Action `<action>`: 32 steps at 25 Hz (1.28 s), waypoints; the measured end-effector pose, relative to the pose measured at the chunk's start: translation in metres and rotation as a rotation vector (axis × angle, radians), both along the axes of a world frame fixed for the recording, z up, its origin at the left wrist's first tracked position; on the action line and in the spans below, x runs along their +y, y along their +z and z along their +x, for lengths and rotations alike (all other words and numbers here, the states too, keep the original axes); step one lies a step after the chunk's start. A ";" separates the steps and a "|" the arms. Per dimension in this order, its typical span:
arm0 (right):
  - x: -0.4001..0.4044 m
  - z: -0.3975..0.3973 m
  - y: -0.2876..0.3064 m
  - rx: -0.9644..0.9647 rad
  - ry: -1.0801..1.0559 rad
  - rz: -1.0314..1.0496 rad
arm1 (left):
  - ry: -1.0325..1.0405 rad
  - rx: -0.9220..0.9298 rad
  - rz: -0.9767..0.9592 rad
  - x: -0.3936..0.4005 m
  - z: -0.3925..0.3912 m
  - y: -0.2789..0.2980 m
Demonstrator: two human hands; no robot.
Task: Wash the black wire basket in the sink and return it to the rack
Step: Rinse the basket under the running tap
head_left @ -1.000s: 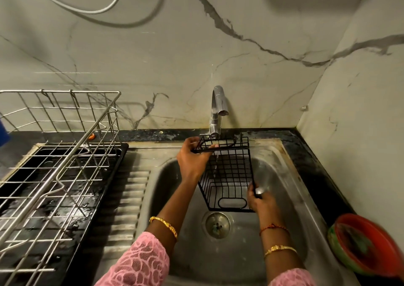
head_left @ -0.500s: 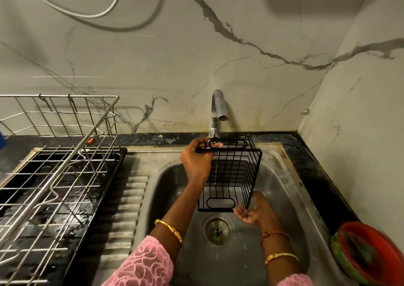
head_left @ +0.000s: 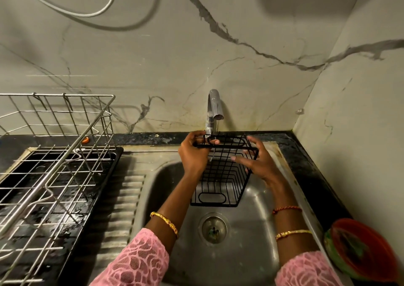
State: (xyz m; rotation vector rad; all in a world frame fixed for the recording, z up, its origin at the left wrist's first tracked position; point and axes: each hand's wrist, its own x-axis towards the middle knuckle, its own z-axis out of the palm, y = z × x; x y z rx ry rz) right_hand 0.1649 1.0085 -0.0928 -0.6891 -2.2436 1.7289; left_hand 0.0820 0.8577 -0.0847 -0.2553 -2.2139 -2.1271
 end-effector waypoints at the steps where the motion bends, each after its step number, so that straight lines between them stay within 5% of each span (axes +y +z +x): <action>1: 0.001 -0.004 -0.004 0.044 -0.032 -0.019 | -0.009 -0.004 -0.021 -0.002 -0.003 0.001; 5: -0.005 -0.019 -0.019 0.041 -0.253 -0.047 | -0.078 0.005 -0.141 -0.009 -0.015 -0.002; 10: -0.008 -0.029 -0.011 -0.120 -0.222 -0.113 | -0.207 0.041 -0.248 -0.039 -0.021 -0.024; 15: -0.001 -0.042 0.007 -0.347 -0.171 -0.293 | -0.519 -0.521 -0.256 -0.086 0.002 -0.076; 19: -0.010 -0.056 0.000 -0.464 -0.125 -0.309 | -0.412 -0.690 -0.174 -0.089 0.008 -0.094; 22: -0.018 -0.064 -0.014 -0.541 -0.158 0.098 | -0.391 -0.809 -0.198 -0.086 0.008 -0.095; 24: -0.025 -0.067 -0.016 -0.311 -0.305 0.444 | -0.378 -0.856 -0.199 -0.085 0.009 -0.097; 25: -0.030 -0.068 -0.014 -0.107 -0.384 0.457 | -0.376 -0.878 -0.189 -0.084 0.009 -0.098; 27: -0.038 -0.073 -0.006 0.095 -0.395 0.162 | -0.393 -0.932 -0.127 -0.081 0.010 -0.098; 30: -0.047 -0.084 0.005 -0.130 -0.083 -0.397 | -0.457 -1.008 -0.045 -0.078 0.009 -0.094; 32: -0.045 -0.093 0.006 -0.241 -0.034 -0.463 | -0.511 -1.027 -0.006 -0.077 0.012 -0.088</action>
